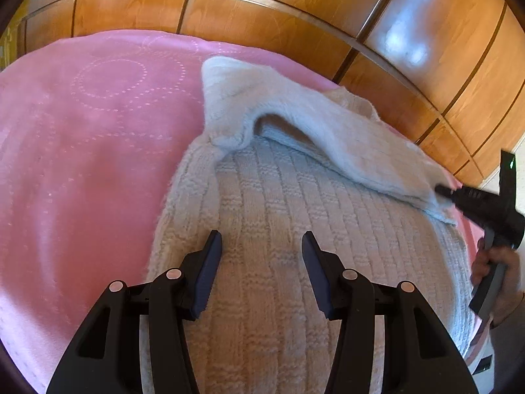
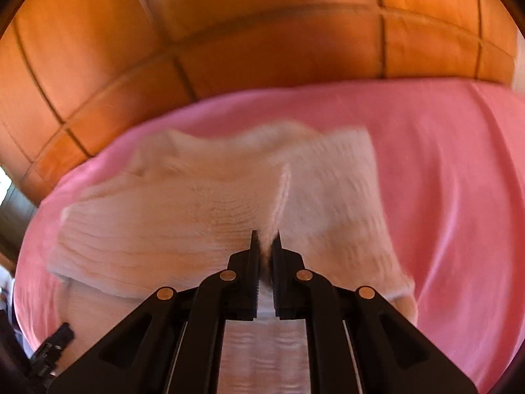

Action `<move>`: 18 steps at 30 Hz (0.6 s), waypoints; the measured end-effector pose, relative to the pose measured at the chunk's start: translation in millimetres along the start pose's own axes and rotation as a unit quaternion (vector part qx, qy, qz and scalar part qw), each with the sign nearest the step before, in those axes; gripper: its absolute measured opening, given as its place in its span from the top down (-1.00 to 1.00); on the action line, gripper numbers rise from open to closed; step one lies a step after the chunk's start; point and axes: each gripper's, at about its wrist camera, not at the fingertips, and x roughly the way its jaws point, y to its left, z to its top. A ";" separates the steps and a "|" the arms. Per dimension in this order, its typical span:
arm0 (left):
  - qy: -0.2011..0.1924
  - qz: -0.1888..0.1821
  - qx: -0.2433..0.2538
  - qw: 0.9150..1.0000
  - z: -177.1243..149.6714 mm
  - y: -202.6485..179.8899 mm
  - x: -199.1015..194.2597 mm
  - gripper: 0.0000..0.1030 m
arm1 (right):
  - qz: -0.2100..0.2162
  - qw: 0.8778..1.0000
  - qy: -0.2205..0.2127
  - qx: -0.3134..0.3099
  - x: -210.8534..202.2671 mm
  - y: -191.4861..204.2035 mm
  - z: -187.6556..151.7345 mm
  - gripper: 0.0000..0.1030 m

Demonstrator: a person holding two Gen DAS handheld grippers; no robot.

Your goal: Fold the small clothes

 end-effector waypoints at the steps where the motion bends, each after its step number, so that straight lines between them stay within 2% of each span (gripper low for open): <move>1: 0.004 0.006 0.001 1.000 1.6 -0.7 -0.4 0.03 | -0.012 1.000 -0.001 -0.001 1.4 -2.3 -2.7 0.90; 3: 0.010 0.022 0.003 1.000 4.8 -1.8 -1.2 0.03 | -0.035 0.999 -0.006 -0.002 3.0 -4.6 -4.3 0.90; 5: 0.013 0.038 -0.005 0.999 9.9 0.0 -2.5 0.03 | -0.033 0.999 -0.005 0.006 3.4 -9.0 -3.3 0.89; 7: 0.016 0.014 -0.039 0.999 17.8 5.8 -5.4 0.03 | -0.038 0.999 -0.005 -0.007 5.8 -3.7 -3.6 0.89; 9: -0.004 -0.012 -0.054 0.998 29.4 5.3 -11.8 0.03 | -0.039 0.999 -0.006 -0.018 2.6 -2.0 -3.0 0.88; 11: -0.017 -0.021 -0.045 0.999 40.2 -1.2 -13.1 0.03 | -0.043 0.999 -0.008 -0.016 -3.3 -5.6 -5.5 0.82; 16: -0.047 -0.042 0.004 0.998 70.4 -27.8 -4.5 0.03 | -0.054 0.998 -0.028 -0.005 -20.9 -15.1 3.1 0.82; 18: -0.057 -0.040 0.018 0.997 77.4 -34.0 -1.2 0.03 | -0.029 0.999 -0.041 -0.006 -32.5 -10.4 5.9 0.76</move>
